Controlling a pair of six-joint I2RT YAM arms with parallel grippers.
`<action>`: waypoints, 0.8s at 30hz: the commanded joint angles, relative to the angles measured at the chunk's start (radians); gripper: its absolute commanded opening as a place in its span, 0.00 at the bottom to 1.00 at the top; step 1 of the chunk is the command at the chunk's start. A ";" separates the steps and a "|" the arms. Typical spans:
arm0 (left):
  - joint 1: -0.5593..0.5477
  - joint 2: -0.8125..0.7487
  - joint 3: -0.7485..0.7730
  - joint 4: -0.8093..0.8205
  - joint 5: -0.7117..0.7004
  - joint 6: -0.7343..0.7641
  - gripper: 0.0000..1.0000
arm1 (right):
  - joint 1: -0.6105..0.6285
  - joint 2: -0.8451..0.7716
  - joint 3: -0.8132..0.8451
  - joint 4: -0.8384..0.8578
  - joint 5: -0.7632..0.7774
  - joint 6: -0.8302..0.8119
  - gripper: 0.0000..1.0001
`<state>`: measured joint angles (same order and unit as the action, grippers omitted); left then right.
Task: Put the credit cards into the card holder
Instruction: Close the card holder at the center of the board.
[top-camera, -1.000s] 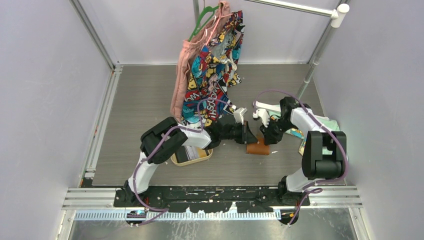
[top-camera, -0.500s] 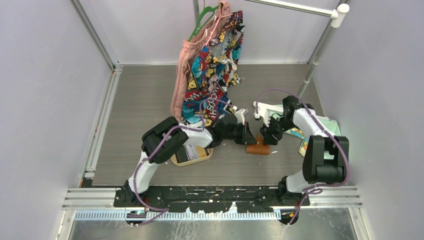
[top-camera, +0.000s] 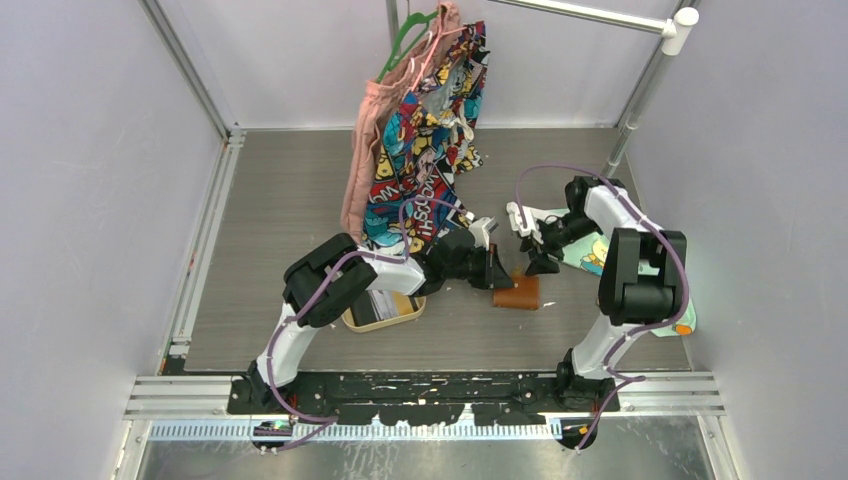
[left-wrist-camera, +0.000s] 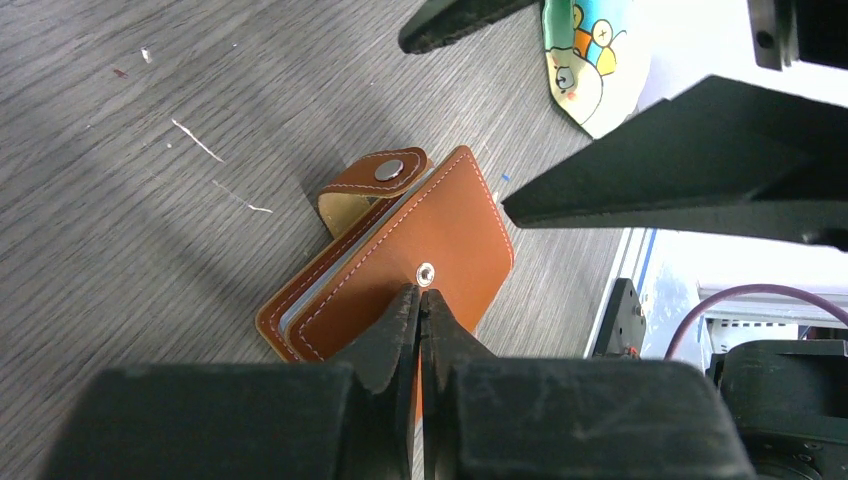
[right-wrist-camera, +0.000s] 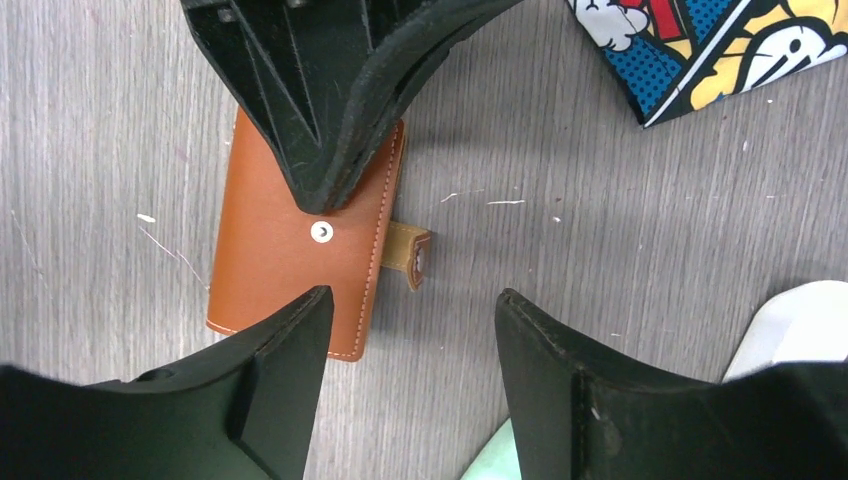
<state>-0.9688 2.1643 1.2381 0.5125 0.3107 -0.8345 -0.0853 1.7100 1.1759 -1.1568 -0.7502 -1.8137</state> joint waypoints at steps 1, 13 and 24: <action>0.001 -0.001 -0.020 -0.077 -0.035 0.030 0.02 | -0.003 0.043 0.082 -0.097 -0.053 -0.107 0.64; 0.001 -0.001 -0.028 -0.068 -0.036 0.030 0.02 | 0.028 0.130 0.106 -0.095 -0.023 -0.072 0.44; 0.001 -0.004 -0.029 -0.072 -0.036 0.031 0.02 | 0.060 0.149 0.128 -0.081 0.021 -0.019 0.29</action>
<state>-0.9688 2.1643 1.2358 0.5171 0.3107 -0.8345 -0.0345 1.8549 1.2655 -1.2274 -0.7380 -1.8488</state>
